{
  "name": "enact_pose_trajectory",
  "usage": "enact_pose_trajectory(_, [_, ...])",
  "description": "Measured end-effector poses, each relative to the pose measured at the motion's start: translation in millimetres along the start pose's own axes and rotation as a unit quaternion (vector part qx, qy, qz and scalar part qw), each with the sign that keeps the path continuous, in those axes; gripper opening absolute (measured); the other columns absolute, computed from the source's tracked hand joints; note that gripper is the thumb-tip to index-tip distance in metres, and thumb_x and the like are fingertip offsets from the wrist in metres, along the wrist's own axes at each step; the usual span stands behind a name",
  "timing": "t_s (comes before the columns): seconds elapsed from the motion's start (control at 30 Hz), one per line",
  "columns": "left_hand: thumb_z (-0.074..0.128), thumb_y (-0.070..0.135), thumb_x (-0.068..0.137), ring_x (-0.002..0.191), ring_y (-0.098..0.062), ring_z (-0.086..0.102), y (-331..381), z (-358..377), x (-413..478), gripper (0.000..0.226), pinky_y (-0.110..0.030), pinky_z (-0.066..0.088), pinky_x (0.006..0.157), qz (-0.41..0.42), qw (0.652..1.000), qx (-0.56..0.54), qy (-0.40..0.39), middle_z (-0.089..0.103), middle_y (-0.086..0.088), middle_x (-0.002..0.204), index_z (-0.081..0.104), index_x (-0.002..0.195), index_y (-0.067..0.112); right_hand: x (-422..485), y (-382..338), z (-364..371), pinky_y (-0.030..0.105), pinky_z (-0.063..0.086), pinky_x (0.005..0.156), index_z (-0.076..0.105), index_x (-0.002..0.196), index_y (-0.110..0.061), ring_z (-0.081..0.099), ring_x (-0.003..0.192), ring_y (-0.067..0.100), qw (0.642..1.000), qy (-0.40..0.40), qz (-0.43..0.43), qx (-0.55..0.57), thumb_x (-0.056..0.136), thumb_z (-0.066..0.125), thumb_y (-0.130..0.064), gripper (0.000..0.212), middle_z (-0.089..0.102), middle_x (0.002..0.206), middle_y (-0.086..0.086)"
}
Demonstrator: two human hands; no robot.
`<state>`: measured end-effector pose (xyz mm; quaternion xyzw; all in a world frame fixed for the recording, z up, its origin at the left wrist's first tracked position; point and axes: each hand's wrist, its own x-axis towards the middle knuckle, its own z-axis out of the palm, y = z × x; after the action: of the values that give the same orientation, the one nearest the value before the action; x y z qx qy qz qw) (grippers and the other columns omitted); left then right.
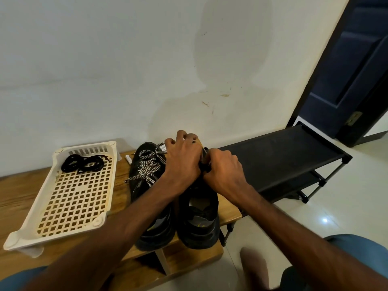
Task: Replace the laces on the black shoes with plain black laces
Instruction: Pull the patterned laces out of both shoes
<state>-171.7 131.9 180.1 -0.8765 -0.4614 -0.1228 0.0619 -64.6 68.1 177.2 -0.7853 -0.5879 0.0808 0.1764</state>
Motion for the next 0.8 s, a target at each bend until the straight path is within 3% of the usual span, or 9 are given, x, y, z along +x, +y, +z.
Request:
enact_pose_trajectory(0.23, [0.065, 0.031, 0.090, 0.134, -0.023, 0.037, -1, 8, 1, 0.028, -0.041, 0.034, 0.099, -0.012, 0.998, 0.055, 0.013, 0.055, 0.004, 0.139, 0.069, 0.117, 0.020, 1, 0, 0, 0.041, 0.061, 0.077, 0.063, 0.111, -0.012, 0.068, 0.091, 0.027, 1.000, 0.001, 0.003, 0.010, 0.087, 0.073, -0.020, 0.028, 0.068, 0.103, 0.007])
enact_pose_trajectory(0.43, [0.061, 0.022, 0.091, 0.131, -0.022, 0.037, -16, -7, 7, 0.033, -0.044, 0.036, 0.103, -0.063, 0.997, -0.012, 0.031, 0.053, -0.001, 0.135, 0.064, 0.122, 0.014, 1, 0, -3, 0.043, 0.063, 0.075, 0.069, 0.103, -0.012, 0.069, 0.086, 0.026, 0.999, -0.005, 0.016, 0.029, 0.082, 0.074, -0.015, 0.021, 0.069, 0.094, 0.005])
enact_pose_trajectory(0.53, [0.057, 0.024, 0.097, 0.124, -0.026, 0.043, -53, -33, 24, 0.030, -0.045, 0.039, 0.095, -0.154, 0.979, -0.039, 0.128, 0.054, -0.006, 0.131, 0.065, 0.122, 0.010, 1, 2, -4, 0.041, 0.063, 0.071, 0.072, 0.091, -0.012, 0.069, 0.080, 0.024, 0.999, -0.001, 0.024, 0.030, 0.080, 0.075, -0.012, 0.011, 0.069, 0.085, 0.003])
enact_pose_trajectory(0.63, [0.066, 0.032, 0.094, 0.122, -0.030, 0.047, -99, -61, 31, 0.017, -0.046, 0.040, 0.090, -0.215, 0.935, -0.133, 0.248, 0.062, -0.004, 0.122, 0.074, 0.099, 0.018, 2, 4, -5, 0.040, 0.063, 0.069, 0.073, 0.088, -0.012, 0.068, 0.076, 0.022, 0.999, 0.004, 0.029, 0.034, 0.078, 0.074, -0.011, 0.009, 0.069, 0.082, 0.002])
enact_pose_trajectory(0.7, [0.077, 0.035, 0.086, 0.119, -0.032, 0.049, -104, -64, 25, 0.010, -0.044, 0.039, 0.086, -0.194, 0.942, -0.170, 0.215, 0.068, -0.001, 0.112, 0.077, 0.084, 0.025, 1, 3, -5, 0.038, 0.063, 0.070, 0.071, 0.090, -0.014, 0.068, 0.077, 0.021, 0.999, 0.003, 0.027, 0.035, 0.080, 0.074, -0.013, 0.011, 0.069, 0.083, 0.001])
enact_pose_trajectory(0.8, [0.082, 0.034, 0.081, 0.117, -0.030, 0.050, -77, -44, 17, 0.011, -0.040, 0.036, 0.084, -0.167, 0.969, -0.159, 0.083, 0.073, 0.001, 0.100, 0.079, 0.080, 0.024, 1, -2, -4, 0.035, 0.062, 0.072, 0.069, 0.096, -0.015, 0.068, 0.080, 0.020, 1.000, -0.007, 0.017, 0.021, 0.083, 0.075, -0.017, 0.014, 0.068, 0.087, 0.001])
